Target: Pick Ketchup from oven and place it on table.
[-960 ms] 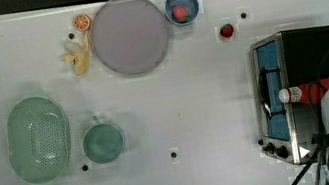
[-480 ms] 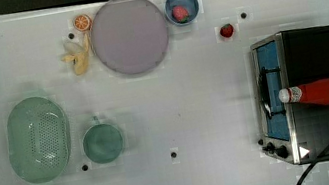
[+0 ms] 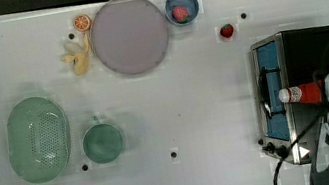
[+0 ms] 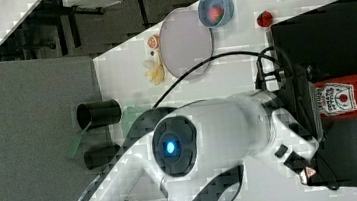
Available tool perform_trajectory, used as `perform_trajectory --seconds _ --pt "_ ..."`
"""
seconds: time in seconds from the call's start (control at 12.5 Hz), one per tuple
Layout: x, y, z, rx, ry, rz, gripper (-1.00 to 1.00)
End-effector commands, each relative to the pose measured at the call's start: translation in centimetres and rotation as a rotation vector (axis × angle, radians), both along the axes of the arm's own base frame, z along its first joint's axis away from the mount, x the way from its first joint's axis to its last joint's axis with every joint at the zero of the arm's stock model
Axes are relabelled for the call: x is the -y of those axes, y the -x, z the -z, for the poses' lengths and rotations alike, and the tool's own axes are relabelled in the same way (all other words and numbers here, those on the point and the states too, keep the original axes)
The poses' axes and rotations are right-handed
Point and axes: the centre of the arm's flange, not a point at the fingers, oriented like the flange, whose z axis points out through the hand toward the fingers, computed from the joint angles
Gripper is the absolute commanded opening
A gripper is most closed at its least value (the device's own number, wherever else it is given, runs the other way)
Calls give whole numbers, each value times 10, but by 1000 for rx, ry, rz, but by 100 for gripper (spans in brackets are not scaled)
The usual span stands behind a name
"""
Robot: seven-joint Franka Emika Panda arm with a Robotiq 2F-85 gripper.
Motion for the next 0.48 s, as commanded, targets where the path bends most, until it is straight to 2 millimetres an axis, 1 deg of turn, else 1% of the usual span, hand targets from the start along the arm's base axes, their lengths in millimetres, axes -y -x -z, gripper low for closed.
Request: perform_trajectory --seconds 0.08,0.16,0.24,0.32,0.4,0.48 --pt "9 6 6 9 -4 4 74" --pt "9 4 5 10 -1 2 26" --pt "9 3 3 13 1 1 26" --pt "4 -6 -16 40 9 -17 26" --pt "-3 -15 -44 69 11 -37 26" --pt "-16 -23 -83 93 -10 -65 26"
